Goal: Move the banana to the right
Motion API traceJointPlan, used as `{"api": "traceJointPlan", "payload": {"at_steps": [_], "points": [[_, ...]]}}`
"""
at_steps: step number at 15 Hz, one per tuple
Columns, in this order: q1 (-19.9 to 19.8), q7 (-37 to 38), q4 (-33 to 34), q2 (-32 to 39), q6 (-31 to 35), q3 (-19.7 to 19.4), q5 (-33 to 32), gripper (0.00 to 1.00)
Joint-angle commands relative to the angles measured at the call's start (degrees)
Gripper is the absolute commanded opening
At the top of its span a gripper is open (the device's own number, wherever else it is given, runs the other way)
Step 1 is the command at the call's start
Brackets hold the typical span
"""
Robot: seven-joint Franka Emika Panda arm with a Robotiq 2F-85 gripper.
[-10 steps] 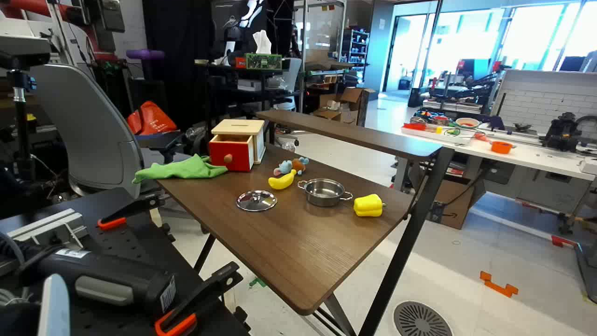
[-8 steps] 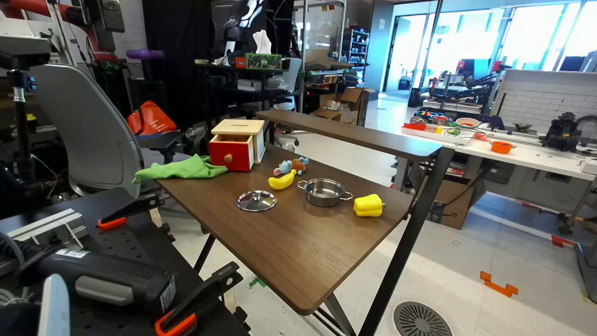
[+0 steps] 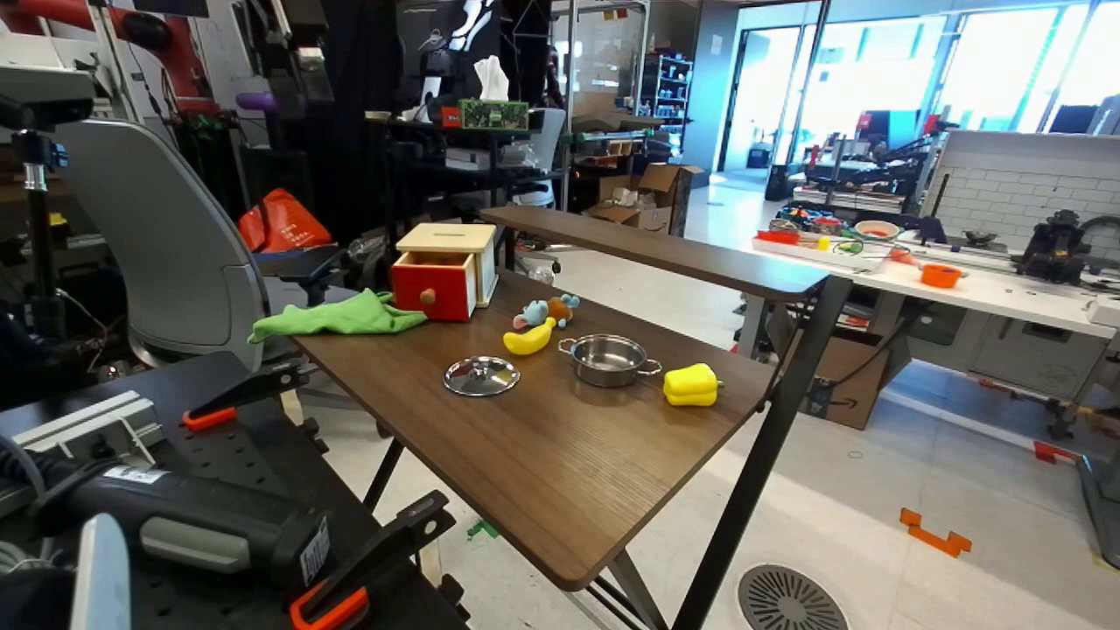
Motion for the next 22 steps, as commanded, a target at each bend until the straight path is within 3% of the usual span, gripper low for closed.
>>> {"api": "traceJointPlan", "payload": {"at_steps": [1, 4, 12, 17, 22], "points": [[-2.95, 5.23, 7.82, 13.35, 7.56, -2.14, -5.94, 1.00], [-2.45, 6.85, 16.00, 24.00, 8.21, -6.53, -7.46, 1.00], [5.73, 5.56, 34.84, 48.22, 7.32, -16.82, -4.50, 1.00], [8.55, 4.31, 43.28, 57.49, 6.37, -19.76, -1.83, 1.00], [8.93, 2.73, 47.45, 62.36, 5.43, -21.14, 0.53, 1.00]]}}
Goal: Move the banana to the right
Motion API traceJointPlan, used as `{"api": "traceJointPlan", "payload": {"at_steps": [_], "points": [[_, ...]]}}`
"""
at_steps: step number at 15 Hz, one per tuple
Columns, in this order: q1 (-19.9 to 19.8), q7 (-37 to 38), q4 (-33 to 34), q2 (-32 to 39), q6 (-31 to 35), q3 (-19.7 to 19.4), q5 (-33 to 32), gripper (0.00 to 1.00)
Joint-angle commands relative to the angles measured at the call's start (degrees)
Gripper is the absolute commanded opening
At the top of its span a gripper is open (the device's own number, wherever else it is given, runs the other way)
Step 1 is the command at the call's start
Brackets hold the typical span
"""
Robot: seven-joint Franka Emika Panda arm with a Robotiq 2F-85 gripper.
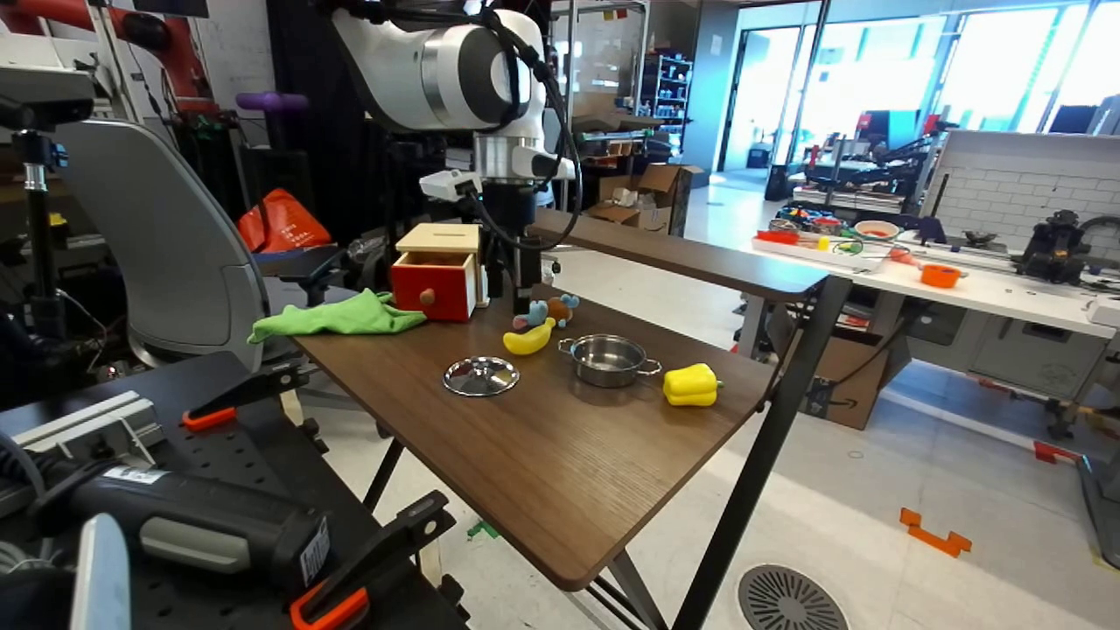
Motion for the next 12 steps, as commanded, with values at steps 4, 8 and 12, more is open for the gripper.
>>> {"api": "traceJointPlan", "payload": {"at_steps": [4, 8, 12], "points": [[1.13, -3.20, 5.68, 5.14, -2.96, -2.38, 3.46, 1.00], [1.26, -3.96, 7.35, 7.16, -2.99, -2.59, 4.65, 1.00], [1.17, -4.19, 8.71, 8.74, -3.07, -2.81, 5.31, 0.58]]}}
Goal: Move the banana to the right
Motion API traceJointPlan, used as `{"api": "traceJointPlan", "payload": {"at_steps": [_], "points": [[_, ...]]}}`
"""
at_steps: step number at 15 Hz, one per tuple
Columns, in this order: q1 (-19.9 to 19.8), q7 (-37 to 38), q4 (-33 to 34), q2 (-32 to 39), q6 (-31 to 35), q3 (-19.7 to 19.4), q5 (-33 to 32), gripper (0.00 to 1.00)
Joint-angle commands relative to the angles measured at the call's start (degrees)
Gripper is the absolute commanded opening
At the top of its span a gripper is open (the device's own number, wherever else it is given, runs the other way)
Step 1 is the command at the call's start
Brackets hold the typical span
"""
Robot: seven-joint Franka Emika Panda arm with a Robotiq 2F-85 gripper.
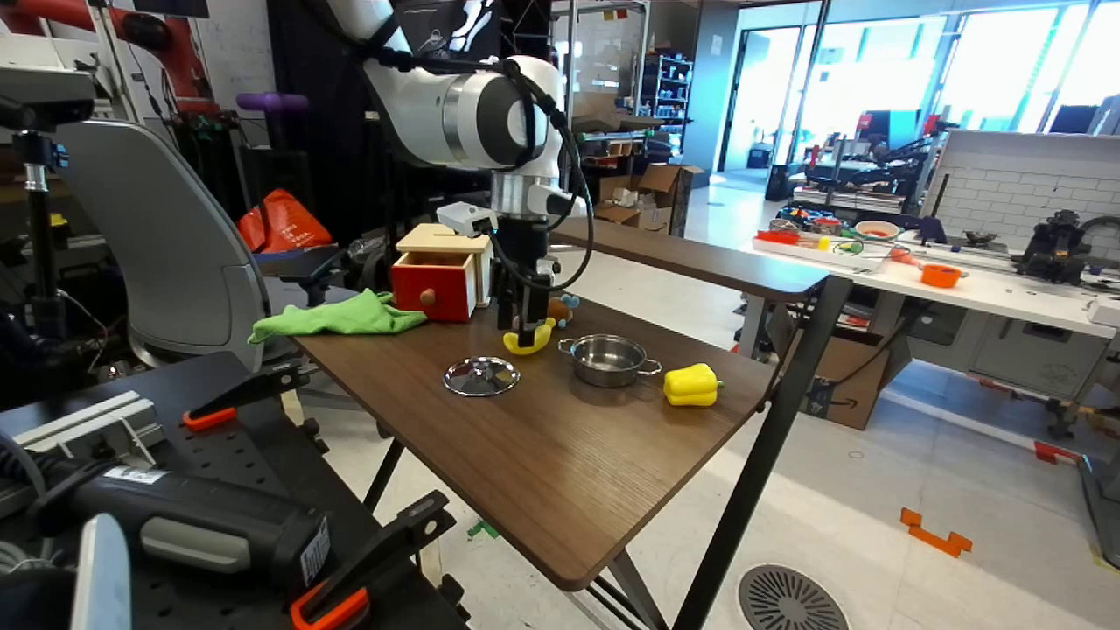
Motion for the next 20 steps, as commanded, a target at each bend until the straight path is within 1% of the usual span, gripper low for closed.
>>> {"api": "traceJointPlan", "payload": {"at_steps": [1, 6, 7, 9, 11, 12, 14, 16, 17, 19, 20], "points": [[1.02, -1.52, 3.26, 2.11, -2.27, -1.44, 1.77, 0.50], [0.69, -1.97, 3.34, 2.50, -3.21, -1.83, 2.06, 0.12], [0.86, -2.19, 2.37, 1.72, -3.49, -1.96, 1.87, 0.06], [1.24, -3.03, -0.21, -0.65, -4.82, -1.98, 1.32, 0.07], [1.87, -3.91, -4.18, -4.50, -5.96, -1.94, 0.57, 0.06], [2.57, -4.30, -7.25, -7.22, -6.19, -2.09, -0.33, 0.06], [4.03, -3.77, -13.39, -12.38, -4.61, -3.00, -2.81, 0.06], [4.29, -3.56, -18.87, -17.31, -4.40, -3.38, -4.57, 0.06], [4.07, -3.23, -21.25, -19.18, -3.82, -3.75, -5.42, 0.06], [2.42, -3.60, -25.02, -22.42, -4.16, -4.28, -5.85, 0.06], [0.89, -4.51, -26.73, -23.80, -4.05, -4.64, -5.22, 0.06]]}}
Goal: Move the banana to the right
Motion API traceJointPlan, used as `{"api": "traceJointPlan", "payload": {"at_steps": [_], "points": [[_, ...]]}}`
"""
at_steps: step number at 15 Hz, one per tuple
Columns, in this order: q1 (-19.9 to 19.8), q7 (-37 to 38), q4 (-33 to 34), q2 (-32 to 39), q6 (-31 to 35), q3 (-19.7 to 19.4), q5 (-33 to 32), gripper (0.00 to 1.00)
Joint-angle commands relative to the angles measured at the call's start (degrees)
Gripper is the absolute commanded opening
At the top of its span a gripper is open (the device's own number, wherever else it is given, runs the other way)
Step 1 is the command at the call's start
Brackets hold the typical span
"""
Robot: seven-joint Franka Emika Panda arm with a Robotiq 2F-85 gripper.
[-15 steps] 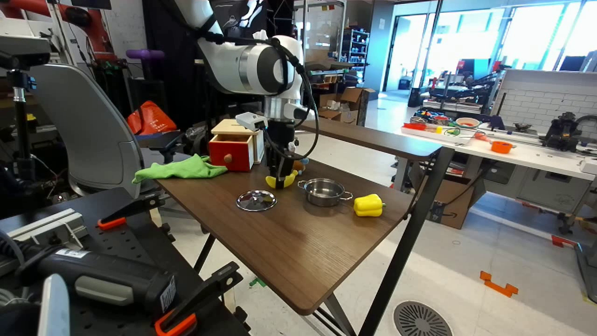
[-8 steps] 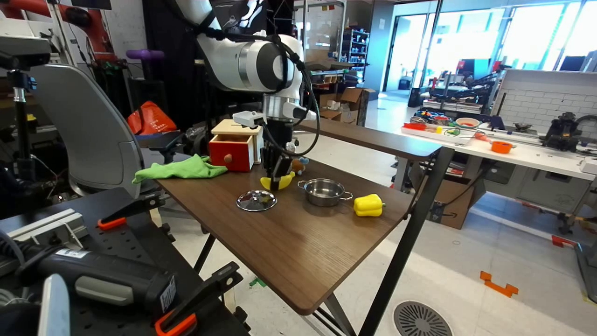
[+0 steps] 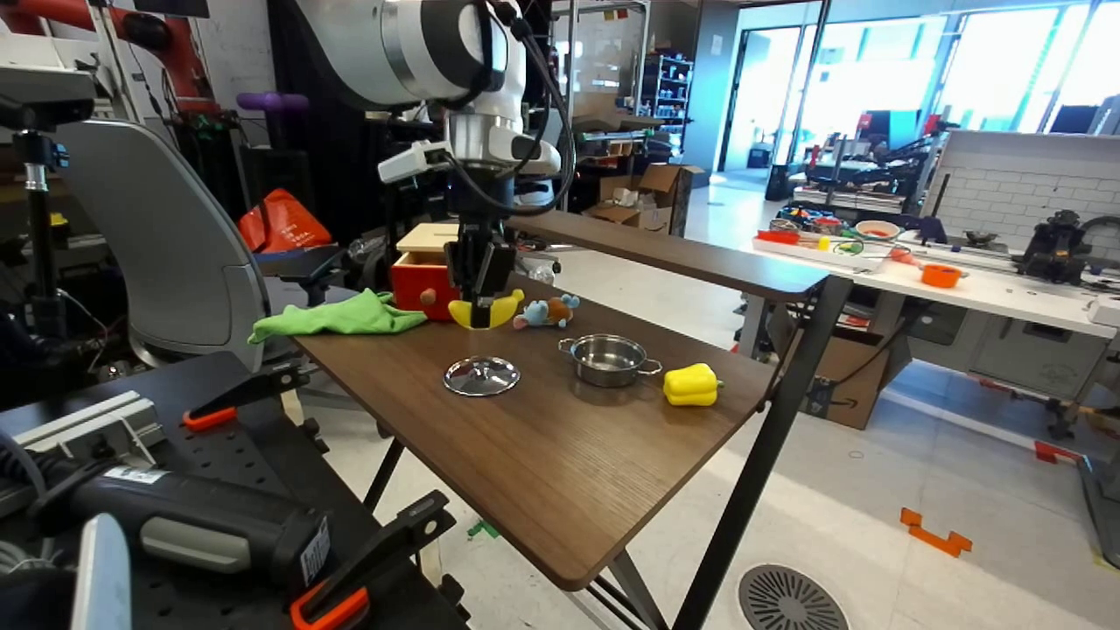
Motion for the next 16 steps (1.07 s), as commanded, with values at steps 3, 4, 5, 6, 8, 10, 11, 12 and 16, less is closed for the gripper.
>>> {"api": "traceJointPlan", "payload": {"at_steps": [3, 4, 5, 6, 8, 10, 11, 12, 16], "points": [[-6.03, -2.20, -10.44, -8.56, 1.46, -3.13, 0.28, 0.06], [-7.32, -2.01, -10.86, -8.74, 1.98, -3.97, 0.12, 0.06], [-8.90, -2.53, -10.83, -8.55, 2.14, -4.44, 0.76, 0.06], [-10.51, -3.41, -10.46, -7.76, 2.76, -4.87, 1.34, 0.06], [-13.03, -4.55, -9.94, -6.66, 3.40, -5.45, 2.58, 0.06], [-15.00, -4.92, -8.30, -4.38, 2.96, -6.15, 3.42, 0.06], [-15.80, -5.27, -7.66, -3.51, 2.78, -6.21, 4.01, 0.06], [-16.38, -5.57, -7.10, -2.48, 2.64, -6.11, 4.78, 0.06], [-16.45, -4.94, -4.44, 2.77, 2.20, -6.43, 5.18, 0.06]]}}
